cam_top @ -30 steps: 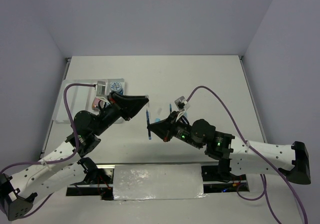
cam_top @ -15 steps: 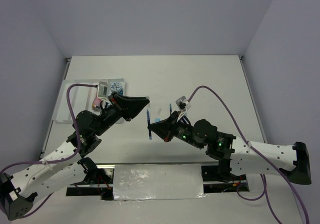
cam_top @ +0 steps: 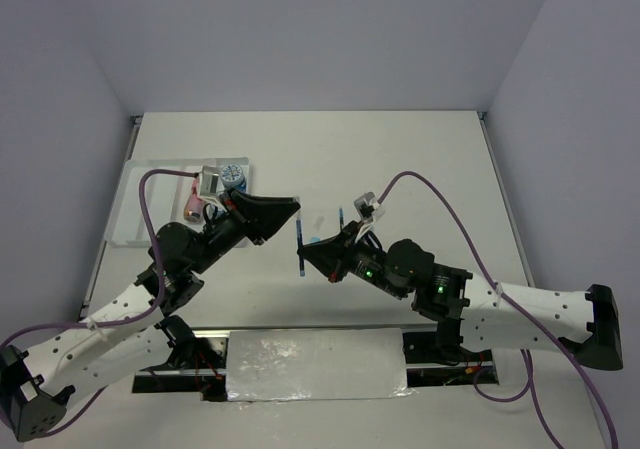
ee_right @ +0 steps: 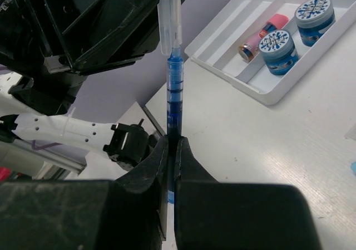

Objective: Sort the stationery into containers
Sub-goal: Close the pen cap on the pen.

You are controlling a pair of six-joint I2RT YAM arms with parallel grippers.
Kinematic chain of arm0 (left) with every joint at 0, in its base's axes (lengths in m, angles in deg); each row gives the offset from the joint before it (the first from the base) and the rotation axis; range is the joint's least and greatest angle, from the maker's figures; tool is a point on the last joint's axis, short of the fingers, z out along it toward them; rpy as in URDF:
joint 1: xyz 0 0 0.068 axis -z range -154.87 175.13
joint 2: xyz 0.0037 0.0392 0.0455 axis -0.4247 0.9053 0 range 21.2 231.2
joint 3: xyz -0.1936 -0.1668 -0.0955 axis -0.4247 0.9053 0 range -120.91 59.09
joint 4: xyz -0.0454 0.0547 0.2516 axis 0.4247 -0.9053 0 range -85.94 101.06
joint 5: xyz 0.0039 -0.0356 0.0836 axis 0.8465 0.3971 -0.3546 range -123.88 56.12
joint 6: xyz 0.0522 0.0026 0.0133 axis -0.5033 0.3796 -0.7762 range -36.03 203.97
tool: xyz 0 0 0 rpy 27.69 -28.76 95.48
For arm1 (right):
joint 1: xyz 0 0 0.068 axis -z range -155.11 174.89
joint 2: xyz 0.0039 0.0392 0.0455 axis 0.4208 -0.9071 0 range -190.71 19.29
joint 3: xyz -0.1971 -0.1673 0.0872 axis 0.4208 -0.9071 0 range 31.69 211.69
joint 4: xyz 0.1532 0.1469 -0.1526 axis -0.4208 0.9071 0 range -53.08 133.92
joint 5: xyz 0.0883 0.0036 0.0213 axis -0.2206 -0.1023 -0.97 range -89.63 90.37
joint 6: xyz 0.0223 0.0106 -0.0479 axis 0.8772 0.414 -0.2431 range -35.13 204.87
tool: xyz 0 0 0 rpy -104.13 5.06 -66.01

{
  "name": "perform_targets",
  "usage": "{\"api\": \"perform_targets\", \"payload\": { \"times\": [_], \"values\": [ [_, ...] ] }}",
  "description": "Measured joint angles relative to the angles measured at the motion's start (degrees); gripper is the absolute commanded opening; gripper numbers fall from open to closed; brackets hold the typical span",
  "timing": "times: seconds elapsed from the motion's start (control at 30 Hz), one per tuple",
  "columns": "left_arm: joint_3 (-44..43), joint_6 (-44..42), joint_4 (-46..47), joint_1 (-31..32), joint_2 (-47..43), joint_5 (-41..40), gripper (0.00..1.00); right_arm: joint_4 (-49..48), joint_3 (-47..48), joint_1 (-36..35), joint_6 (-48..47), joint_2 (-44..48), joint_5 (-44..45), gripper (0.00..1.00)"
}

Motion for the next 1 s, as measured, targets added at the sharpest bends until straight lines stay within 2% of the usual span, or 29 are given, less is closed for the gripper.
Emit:
{"api": "perform_targets", "payload": {
  "times": [0.4, 0.67, 1.0],
  "values": [
    [0.55, 0.37, 0.09, 0.04, 0.09, 0.02, 0.0, 1.03, 0.92, -0.09, -0.59, -0.02, 0.33, 0.0],
    [0.55, 1.86, 0.28, 0.48, 0.39, -0.35, 0.0, 2.1, 2.73, -0.11, -4.26, -1.31, 1.75, 0.0],
    [0.44, 1.46, 0.68, 1.46, -1.92, -3.91, 0.0, 5.79, 8.96, -0.68, -9.27, -4.0, 3.96, 0.0]
  ]
}}
